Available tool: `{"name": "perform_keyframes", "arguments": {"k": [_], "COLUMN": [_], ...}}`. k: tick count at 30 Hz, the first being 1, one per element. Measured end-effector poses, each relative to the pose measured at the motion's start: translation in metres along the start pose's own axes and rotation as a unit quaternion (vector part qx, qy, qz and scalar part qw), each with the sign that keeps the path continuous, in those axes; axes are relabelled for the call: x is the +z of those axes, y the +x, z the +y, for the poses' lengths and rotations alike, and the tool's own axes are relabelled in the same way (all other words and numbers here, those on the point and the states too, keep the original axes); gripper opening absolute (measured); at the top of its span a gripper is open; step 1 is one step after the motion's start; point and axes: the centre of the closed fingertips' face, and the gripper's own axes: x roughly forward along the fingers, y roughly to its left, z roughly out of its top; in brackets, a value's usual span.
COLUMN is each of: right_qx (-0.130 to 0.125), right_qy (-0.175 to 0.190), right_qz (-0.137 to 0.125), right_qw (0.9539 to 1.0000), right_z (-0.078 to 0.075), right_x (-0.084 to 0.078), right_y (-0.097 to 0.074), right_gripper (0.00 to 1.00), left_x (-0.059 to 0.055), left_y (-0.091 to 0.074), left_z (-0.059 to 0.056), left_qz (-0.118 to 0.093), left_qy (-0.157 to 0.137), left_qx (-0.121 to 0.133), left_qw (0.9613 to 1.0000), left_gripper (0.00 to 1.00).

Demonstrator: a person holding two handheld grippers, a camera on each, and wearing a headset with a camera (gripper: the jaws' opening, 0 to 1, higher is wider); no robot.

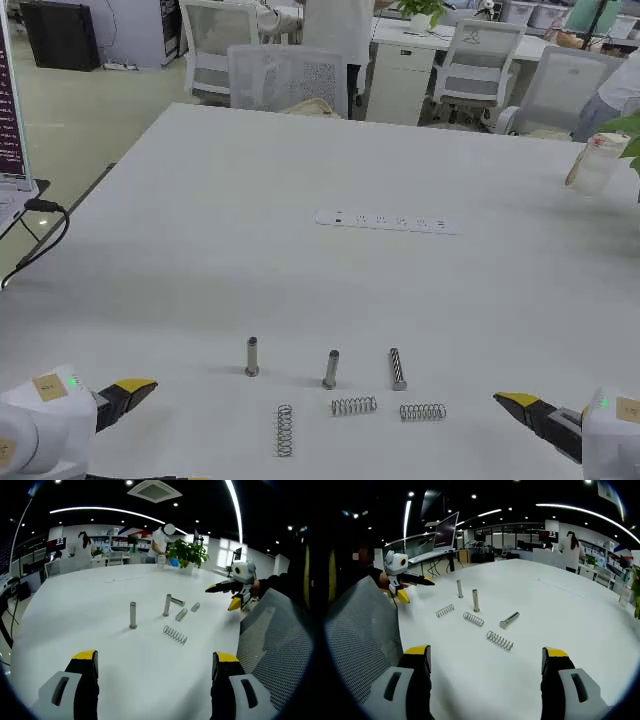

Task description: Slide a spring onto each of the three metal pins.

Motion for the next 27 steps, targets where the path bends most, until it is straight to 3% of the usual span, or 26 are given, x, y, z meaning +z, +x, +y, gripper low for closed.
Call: {"name": "perform_keyframes", "arguments": {"k": [27], "right_qx": [0.001], "right_qy": [-0.001], "right_qz": [0.006], "right_qw": [1.0000], "right_z": [0.0002], "right_x": [-0.0025], "right_y": [-0.0008], "right_gripper": [0.90], "left_x": [-0.0017], "left_y": [0.0009], "left_z": [-0.0009], "left_qz": [0.004], "left_qy": [0.001], "left_qx": [-0.004], "left_qw": [1.0000], "left_gripper": [0.90]}}
